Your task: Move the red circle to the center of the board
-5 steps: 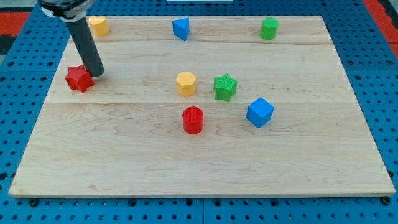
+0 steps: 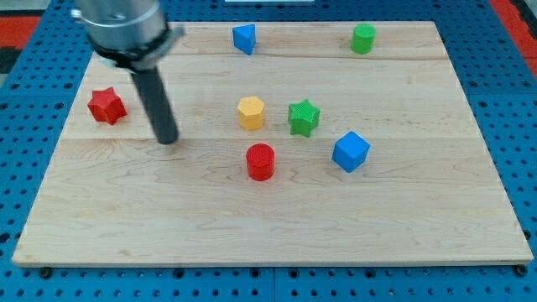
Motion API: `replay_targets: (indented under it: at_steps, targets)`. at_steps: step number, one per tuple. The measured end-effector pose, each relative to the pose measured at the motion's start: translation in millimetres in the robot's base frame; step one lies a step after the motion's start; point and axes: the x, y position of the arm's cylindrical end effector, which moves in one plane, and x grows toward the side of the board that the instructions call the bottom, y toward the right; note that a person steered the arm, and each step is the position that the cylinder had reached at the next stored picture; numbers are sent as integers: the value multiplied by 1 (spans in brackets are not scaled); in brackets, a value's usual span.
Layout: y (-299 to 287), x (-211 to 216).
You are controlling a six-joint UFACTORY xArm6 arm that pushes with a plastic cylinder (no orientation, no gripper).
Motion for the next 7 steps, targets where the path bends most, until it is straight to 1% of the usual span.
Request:
replay_targets:
  at_steps: [1, 2, 3, 4, 5, 6, 7]
  targets:
    - [10, 55]
    - [80, 64]
    - [116, 59]
    - [116, 43]
    - [113, 39]
    - [102, 43]
    - [77, 43]
